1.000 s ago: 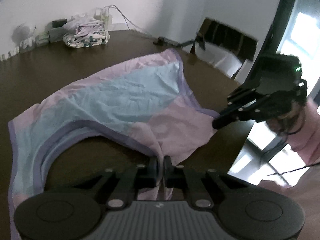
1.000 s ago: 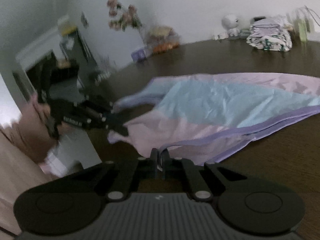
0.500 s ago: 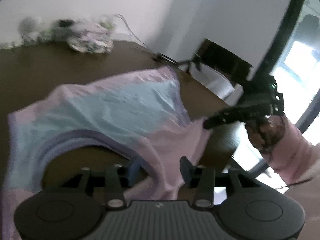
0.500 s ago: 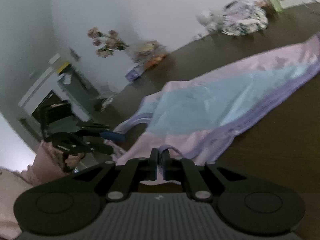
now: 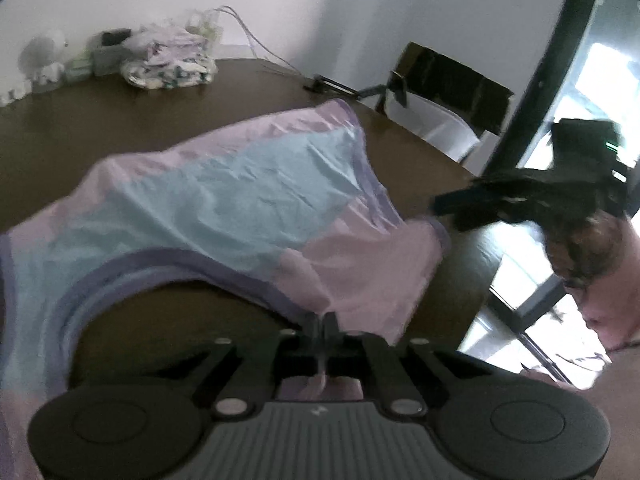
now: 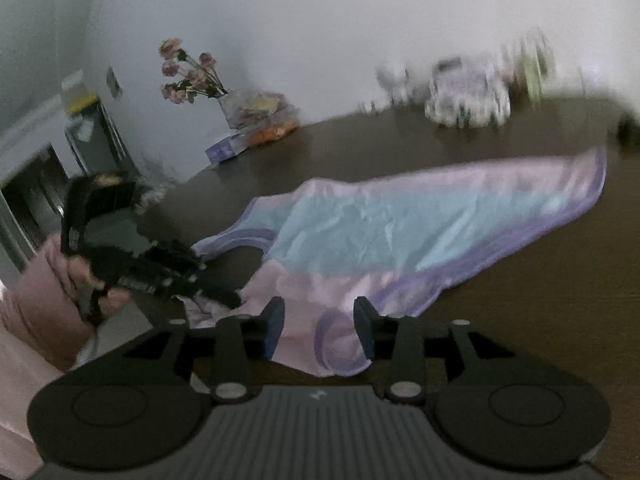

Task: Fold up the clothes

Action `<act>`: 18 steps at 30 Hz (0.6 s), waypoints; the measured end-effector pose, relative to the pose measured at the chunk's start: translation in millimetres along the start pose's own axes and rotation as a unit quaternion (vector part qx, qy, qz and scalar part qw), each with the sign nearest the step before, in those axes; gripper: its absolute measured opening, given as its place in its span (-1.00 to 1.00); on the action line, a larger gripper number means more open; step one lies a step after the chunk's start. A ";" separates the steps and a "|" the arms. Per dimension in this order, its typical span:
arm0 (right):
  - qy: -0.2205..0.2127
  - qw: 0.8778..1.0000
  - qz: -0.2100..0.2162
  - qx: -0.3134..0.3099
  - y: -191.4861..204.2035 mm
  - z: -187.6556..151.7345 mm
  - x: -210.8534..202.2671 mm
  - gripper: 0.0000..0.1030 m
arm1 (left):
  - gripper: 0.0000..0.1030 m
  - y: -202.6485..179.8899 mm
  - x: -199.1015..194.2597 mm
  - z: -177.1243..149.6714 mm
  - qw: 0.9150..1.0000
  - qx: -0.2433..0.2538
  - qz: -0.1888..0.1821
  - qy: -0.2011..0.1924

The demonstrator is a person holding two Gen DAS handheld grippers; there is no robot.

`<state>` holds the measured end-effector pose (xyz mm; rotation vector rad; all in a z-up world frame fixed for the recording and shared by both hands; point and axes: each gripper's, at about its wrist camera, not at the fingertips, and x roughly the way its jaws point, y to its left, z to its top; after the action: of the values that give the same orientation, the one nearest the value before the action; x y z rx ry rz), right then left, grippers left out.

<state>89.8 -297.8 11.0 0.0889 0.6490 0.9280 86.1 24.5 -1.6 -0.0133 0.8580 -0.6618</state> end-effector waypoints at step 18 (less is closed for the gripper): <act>0.118 0.971 0.011 -0.209 114.2 14.8 116.0 -0.28 | -0.13 11.4 -49.2 -15.1 0.997 0.020 0.055 -0.054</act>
<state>65.7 -136.2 6.1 -0.3963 0.6597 1.0889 58.5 64.1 19.5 0.0343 0.7348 -0.5691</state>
